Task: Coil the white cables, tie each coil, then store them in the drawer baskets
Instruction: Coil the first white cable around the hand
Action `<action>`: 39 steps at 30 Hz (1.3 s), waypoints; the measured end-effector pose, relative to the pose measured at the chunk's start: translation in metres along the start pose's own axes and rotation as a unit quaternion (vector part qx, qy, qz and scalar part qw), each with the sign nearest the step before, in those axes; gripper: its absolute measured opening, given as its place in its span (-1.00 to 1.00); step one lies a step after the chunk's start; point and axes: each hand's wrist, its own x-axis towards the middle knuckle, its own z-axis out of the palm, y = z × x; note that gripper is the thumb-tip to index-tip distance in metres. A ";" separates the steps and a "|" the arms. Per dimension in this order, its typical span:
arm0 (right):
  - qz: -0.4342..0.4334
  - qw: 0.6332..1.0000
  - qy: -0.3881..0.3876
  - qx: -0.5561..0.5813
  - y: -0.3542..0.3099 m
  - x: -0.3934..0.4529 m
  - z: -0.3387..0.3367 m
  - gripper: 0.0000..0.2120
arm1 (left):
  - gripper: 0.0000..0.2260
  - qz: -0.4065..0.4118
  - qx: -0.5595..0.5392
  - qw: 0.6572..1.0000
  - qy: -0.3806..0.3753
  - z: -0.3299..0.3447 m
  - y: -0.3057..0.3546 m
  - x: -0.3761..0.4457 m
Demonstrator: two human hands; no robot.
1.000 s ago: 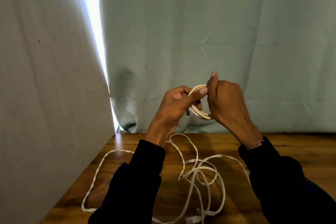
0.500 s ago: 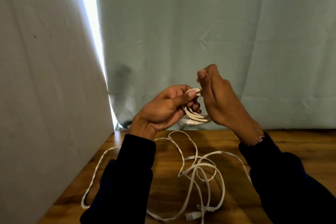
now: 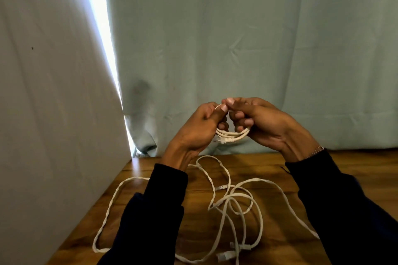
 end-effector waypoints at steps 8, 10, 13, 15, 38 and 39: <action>-0.113 0.953 0.197 -0.201 0.015 0.008 0.011 -0.60 | -0.80 -0.014 -0.046 0.997 -0.052 0.001 0.008 -0.008; -0.177 0.908 0.239 -0.297 0.024 0.012 0.010 -0.67 | -0.76 -0.017 -0.026 0.997 -0.076 -0.004 0.011 -0.010; -0.228 0.874 0.215 -0.371 0.028 0.012 0.012 -0.75 | -0.50 -0.054 -0.013 0.994 -0.095 -0.010 0.021 -0.014; -0.245 0.870 0.170 -0.392 0.034 0.011 0.019 -0.79 | -0.33 -0.082 0.049 0.993 -0.068 -0.012 0.027 -0.016; -0.117 0.975 0.154 -0.106 0.009 -0.001 0.024 -0.58 | -0.49 -0.022 -0.161 0.987 -0.015 -0.002 0.020 -0.011; -0.111 0.973 0.161 -0.122 0.010 -0.001 0.024 -0.54 | -0.45 -0.038 -0.154 0.987 -0.028 -0.003 0.020 -0.011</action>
